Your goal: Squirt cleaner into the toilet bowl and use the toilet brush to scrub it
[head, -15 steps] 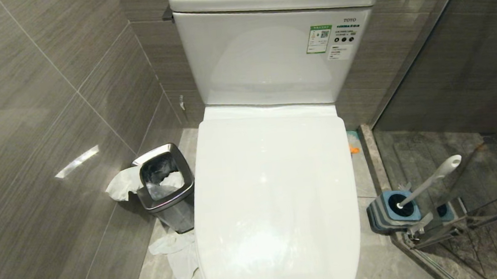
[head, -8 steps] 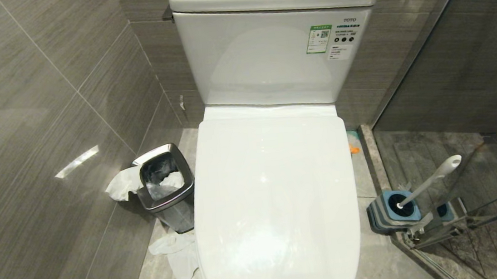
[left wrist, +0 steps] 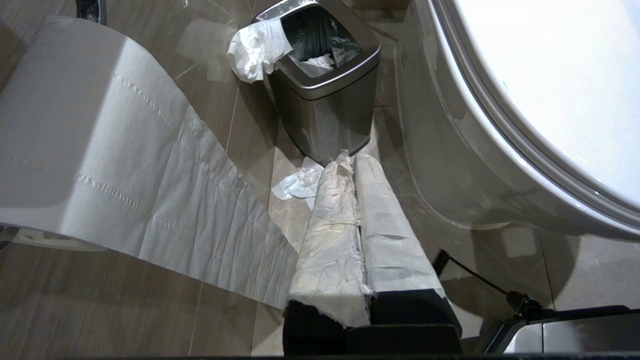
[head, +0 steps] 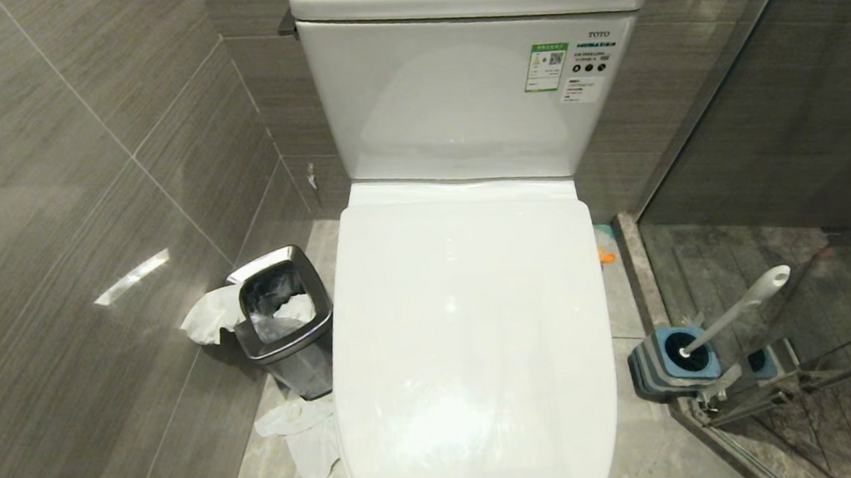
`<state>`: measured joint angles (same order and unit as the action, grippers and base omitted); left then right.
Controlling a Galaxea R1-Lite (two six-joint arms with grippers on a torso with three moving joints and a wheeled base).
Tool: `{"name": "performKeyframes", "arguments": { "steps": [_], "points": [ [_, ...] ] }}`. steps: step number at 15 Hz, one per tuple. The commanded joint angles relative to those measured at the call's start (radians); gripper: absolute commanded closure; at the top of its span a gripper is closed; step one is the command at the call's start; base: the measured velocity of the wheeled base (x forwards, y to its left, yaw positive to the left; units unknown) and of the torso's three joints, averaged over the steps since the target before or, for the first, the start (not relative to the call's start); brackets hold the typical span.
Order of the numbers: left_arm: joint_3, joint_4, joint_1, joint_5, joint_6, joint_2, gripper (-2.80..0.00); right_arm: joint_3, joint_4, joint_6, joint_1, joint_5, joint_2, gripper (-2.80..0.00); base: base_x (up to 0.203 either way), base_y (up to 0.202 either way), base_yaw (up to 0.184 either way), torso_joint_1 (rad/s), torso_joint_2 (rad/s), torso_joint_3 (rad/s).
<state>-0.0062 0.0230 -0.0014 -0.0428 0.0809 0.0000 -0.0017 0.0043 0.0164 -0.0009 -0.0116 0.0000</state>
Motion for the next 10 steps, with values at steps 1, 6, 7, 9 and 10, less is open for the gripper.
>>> {"name": "performKeyframes", "arguments": {
  "steps": [1,6,7,9,10],
  "points": [
    [0.000,0.000,0.000,0.000,0.000,0.002,0.00,0.000,0.000,0.000,0.000,-0.001,0.002,0.00,0.000,0.000,0.000,0.000,0.00,0.000],
    [0.000,0.000,0.000,0.000,0.000,0.002,0.00,0.000,0.000,-0.003,0.001,-0.002,0.002,0.00,0.000,0.000,0.000,0.000,0.00,0.000],
    [0.000,0.000,0.000,0.000,0.000,0.002,0.00,0.000,0.000,0.000,0.001,-0.001,0.002,0.00,0.000,0.000,0.000,0.000,0.00,0.000],
    [0.000,0.000,0.000,0.000,0.000,0.002,0.00,0.000,0.000,-0.001,0.001,-0.001,0.002,0.00,0.000,0.000,0.000,0.000,0.00,0.000],
    [0.000,0.000,0.000,0.000,0.000,0.002,0.00,0.001,0.000,-0.001,0.000,-0.001,0.002,0.00,0.000,0.000,0.000,0.000,0.00,0.000]
  ]
}}
